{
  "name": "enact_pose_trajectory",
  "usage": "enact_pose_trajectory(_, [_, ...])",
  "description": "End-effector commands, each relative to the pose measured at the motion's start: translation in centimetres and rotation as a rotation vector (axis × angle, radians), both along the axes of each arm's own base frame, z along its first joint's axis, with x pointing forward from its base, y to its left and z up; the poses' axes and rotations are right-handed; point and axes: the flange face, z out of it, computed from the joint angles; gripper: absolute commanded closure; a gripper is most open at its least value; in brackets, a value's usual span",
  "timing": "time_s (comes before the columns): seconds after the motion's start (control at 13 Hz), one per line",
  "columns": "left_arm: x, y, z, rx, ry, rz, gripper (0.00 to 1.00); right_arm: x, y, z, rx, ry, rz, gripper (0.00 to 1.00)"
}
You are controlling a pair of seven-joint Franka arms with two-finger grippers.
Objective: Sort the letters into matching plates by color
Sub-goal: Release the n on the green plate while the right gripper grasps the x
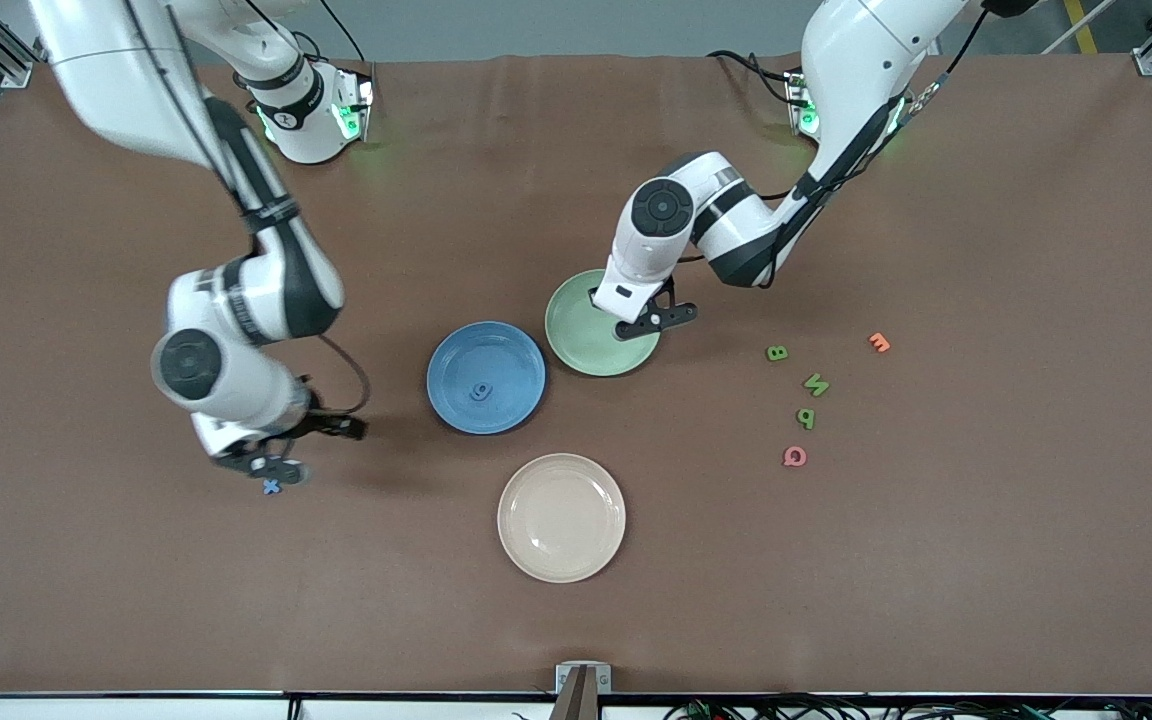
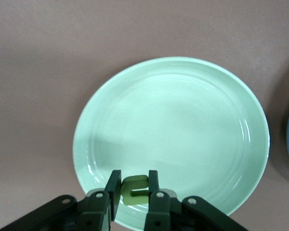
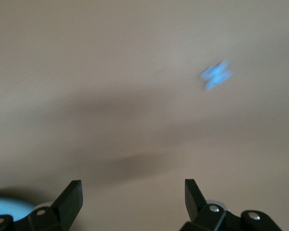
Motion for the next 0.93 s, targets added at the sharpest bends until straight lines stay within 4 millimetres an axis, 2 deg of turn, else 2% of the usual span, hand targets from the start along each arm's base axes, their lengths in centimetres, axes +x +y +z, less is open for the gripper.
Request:
enact_pose_trajectory(0.0, [-0.1, -0.9, -1.2, -0.004, -0.022, 0.012, 0.78, 1.5, -5.6, -1.9, -0.013, -0.021, 0.097, 0.26])
enact_pose_trajectory(0.08, [-0.6, -1.4, -1.8, 0.0, -0.026, 0.01, 0.77, 2.1, -7.8, -3.4, -0.008, -0.028, 0.114, 0.29])
enact_pose_trajectory(0.15, [-0.8, -1.4, -2.4, 0.009, -0.023, 0.017, 0.77, 2.4, -8.8, -4.5, -0.006, -0.033, 0.121, 0.3])
enact_pose_trajectory(0.39, [-1.7, -1.8, -2.7, 0.019, -0.029, -0.003, 0.75, 2.9, -9.7, -6.6, 0.002, -0.021, 0.107, 0.3])
enact_pose_trajectory(0.46, [-1.8, -1.9, -2.7, 0.021, -0.028, 0.004, 0.71, 3.1, -9.6, -6.9, 0.003, -0.026, 0.106, 0.3])
enact_pose_trajectory(0.54, [-1.8, -1.9, -2.6, 0.021, -0.03, 0.004, 0.55, 3.2, -9.3, -6.9, 0.003, -0.032, 0.109, 0.31])
enact_pose_trajectory(0.62, [-1.7, -1.8, -2.5, 0.021, -0.034, 0.002, 0.15, 3.8, -9.1, -7.2, 0.003, -0.037, 0.11, 0.31])
enact_pose_trajectory(0.69, [-1.5, -1.6, -2.2, 0.024, -0.037, 0.005, 0.01, 4.4, -8.9, -7.1, 0.003, -0.047, 0.113, 0.31])
enact_pose_trajectory(0.85, [-0.8, -0.6, -1.0, 0.042, -0.052, 0.006, 0.01, 5.2, -8.7, -7.5, 0.005, -0.055, 0.116, 0.33])
